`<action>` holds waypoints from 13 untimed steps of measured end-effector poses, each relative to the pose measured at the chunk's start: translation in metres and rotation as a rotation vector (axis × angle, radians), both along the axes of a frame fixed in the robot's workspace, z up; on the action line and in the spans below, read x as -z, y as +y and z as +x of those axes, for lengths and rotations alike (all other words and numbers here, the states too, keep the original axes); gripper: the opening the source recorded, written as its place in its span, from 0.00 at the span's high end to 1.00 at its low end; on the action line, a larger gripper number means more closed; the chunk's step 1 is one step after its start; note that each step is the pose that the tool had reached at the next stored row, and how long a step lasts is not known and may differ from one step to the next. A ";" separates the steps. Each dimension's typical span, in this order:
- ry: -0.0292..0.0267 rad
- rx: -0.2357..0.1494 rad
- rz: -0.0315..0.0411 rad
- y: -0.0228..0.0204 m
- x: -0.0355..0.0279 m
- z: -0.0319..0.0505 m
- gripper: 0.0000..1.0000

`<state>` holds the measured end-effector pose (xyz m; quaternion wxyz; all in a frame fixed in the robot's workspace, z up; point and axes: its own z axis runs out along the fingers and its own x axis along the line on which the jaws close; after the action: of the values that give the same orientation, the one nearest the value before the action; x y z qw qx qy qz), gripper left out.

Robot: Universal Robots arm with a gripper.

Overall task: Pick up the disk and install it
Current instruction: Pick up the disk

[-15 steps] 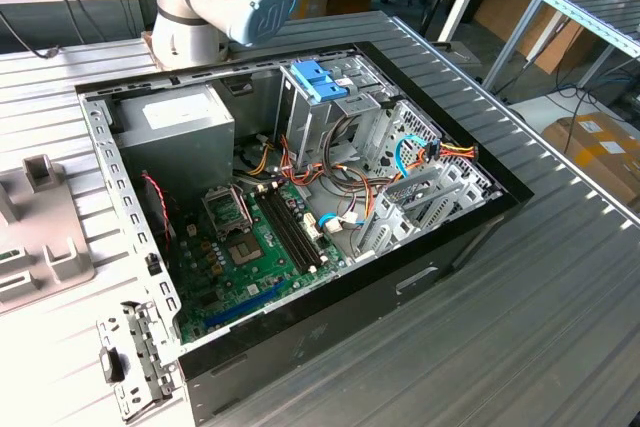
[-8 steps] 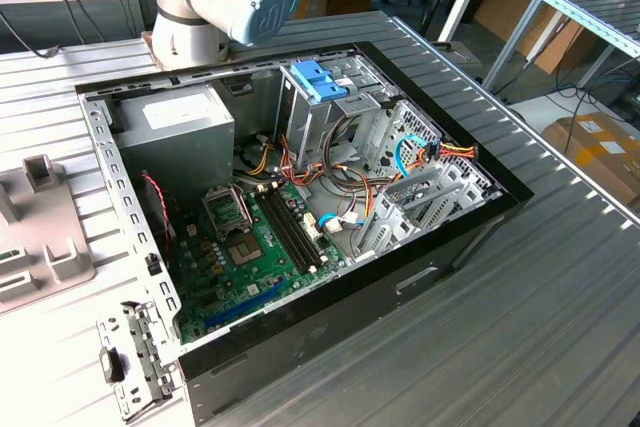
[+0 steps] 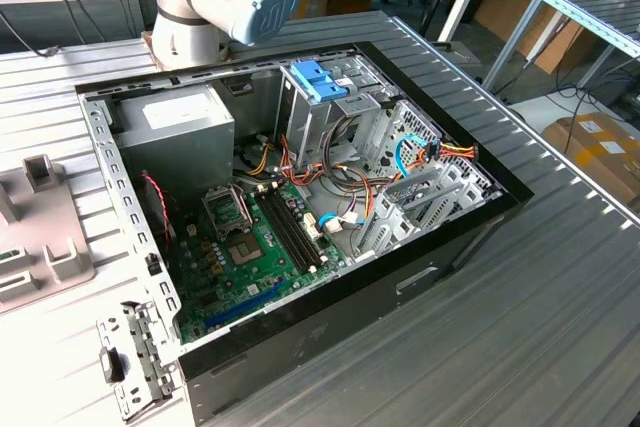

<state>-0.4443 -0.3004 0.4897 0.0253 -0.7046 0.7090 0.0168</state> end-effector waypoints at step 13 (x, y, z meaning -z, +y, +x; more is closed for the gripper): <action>0.0000 0.000 0.0000 -0.0110 0.0000 0.0000 0.63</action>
<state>-0.4443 -0.3114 0.4897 0.0253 -0.7046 0.7090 0.0168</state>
